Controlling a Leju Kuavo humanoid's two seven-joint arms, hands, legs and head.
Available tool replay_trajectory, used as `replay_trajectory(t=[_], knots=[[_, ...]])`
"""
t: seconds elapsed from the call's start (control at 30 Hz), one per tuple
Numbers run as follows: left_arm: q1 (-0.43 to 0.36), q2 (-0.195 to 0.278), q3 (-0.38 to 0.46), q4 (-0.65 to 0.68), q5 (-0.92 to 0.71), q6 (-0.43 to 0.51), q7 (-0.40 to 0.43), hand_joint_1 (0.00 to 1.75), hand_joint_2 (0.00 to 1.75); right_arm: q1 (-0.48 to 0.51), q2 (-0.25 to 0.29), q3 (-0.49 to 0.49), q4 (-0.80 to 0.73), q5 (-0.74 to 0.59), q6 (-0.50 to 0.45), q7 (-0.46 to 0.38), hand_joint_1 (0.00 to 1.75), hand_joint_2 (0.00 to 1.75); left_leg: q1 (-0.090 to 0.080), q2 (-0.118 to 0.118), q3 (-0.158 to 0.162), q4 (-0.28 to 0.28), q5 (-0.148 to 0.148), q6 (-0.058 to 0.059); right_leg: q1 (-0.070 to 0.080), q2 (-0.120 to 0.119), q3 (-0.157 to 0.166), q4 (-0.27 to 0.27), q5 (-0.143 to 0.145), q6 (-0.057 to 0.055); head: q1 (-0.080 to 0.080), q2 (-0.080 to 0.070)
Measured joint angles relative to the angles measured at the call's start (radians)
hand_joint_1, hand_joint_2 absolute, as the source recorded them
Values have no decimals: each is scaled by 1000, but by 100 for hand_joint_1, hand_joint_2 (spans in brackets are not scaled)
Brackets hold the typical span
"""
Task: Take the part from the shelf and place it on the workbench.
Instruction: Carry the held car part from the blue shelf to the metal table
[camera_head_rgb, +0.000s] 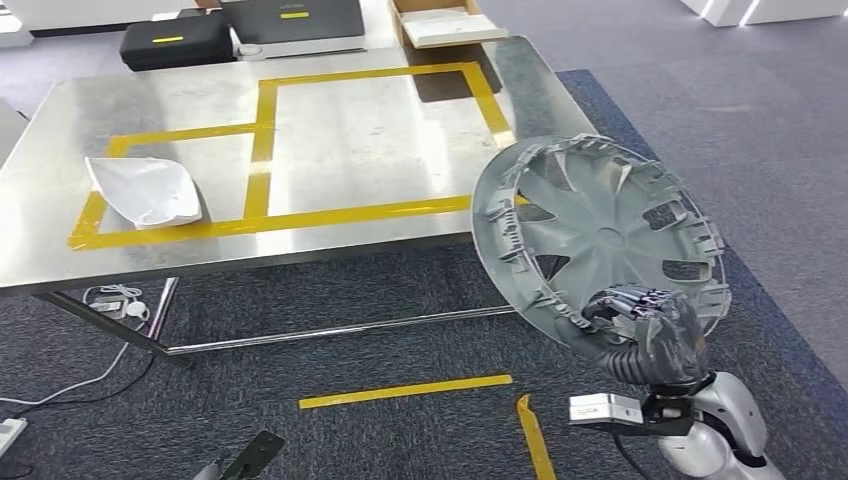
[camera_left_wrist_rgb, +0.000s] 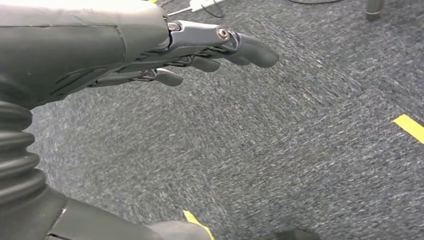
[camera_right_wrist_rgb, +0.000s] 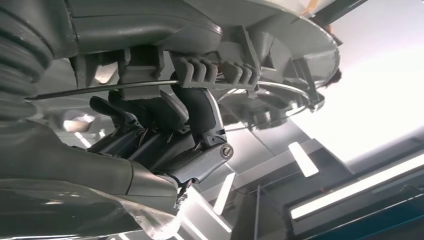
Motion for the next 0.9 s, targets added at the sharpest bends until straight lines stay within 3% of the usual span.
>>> replay_trajectory(t=[0.07,0.1,0.13,0.23,0.3,0.37,0.4,0.47,0.53,0.6,0.63,0.67,0.73,0.77,0.8,0.9], knots=[[-2,-1,0,0,-1,0,0,0,175,4,0,-1,-1,0,0,0,175,175,4,26,-64,127,-45,-4,3,-26,7,0,-6,-7,-1,0],[-2,-1,0,0,-1,0,0,0,175,5,0,-1,-1,0,0,0,175,175,5,29,-81,158,-47,-4,4,-37,10,0,-9,-9,-2,0],[-1,-1,0,0,-1,0,0,0,175,6,0,-1,-2,0,0,0,175,175,5,31,-81,153,-30,-1,5,-48,14,0,-13,-9,-2,0],[-2,-1,-1,0,-4,0,0,0,175,8,0,-1,-5,0,-1,0,175,175,-5,60,1,-21,64,22,11,-78,29,-1,-26,-4,-1,0],[-4,-1,-2,0,-8,0,0,0,175,13,-2,-4,-10,-1,-3,-2,175,175,-16,81,38,-98,76,34,15,-94,32,-3,-31,4,0,0],[-1,-1,-3,0,-10,1,0,0,175,20,-3,-6,-18,-9,-4,-11,175,175,-19,75,41,-114,69,38,17,-107,36,-9,-32,12,0,0],[2,-2,-4,0,-11,1,0,0,175,24,-3,-7,-24,-15,-5,-17,175,175,-16,70,46,-122,71,40,17,-104,38,-11,-35,16,0,0],[1,-2,-4,0,-11,3,-1,0,175,30,-4,-9,-35,-30,-5,-31,175,175,-10,61,57,-141,76,45,16,-69,20,27,-62,22,2,0],[-3,-4,-4,0,-12,4,-1,0,175,37,-5,-13,-38,-39,-5,-41,175,175,-7,52,62,-146,76,51,14,-26,-46,143,-112,24,6,0],[-4,-5,-4,0,-12,3,-2,0,175,45,-5,-15,-38,-42,-5,-47,175,175,-7,43,64,-146,72,54,15,-15,-115,247,-131,27,7,0],[-3,-6,-4,0,-12,3,-2,0,175,47,-5,-15,-39,-43,-4,-50,175,175,-7,38,67,-145,70,54,14,-14,-129,251,-112,29,7,0],[-3,-6,-4,0,-12,3,-2,0,175,48,-5,-15,-39,-44,-4,-51,175,175,-6,34,70,-145,67,53,14,-14,-122,217,-76,30,7,0],[-3,-7,-4,0,-12,3,-2,0,175,49,-5,-15,-39,-45,-4,-51,175,175,-7,27,78,-141,59,47,12,-13,-75,93,1,29,7,0],[-3,-7,-4,0,-12,3,-2,0,175,49,-5,-16,-40,-46,-4,-51,175,175,-9,24,79,-138,56,43,12,-12,-51,41,19,25,7,0],[-3,-7,-4,0,-12,3,-2,0,175,50,-5,-16,-41,-46,-4,-51,175,175,-10,22,77,-135,54,38,12,-12,-36,10,26,21,6,0],[-2,-6,-4,0,-12,3,-2,0,175,52,-5,-17,-45,-46,-4,-51,175,175,-12,20,74,-129,50,29,12,-9,-24,-7,21,6,5,0]])
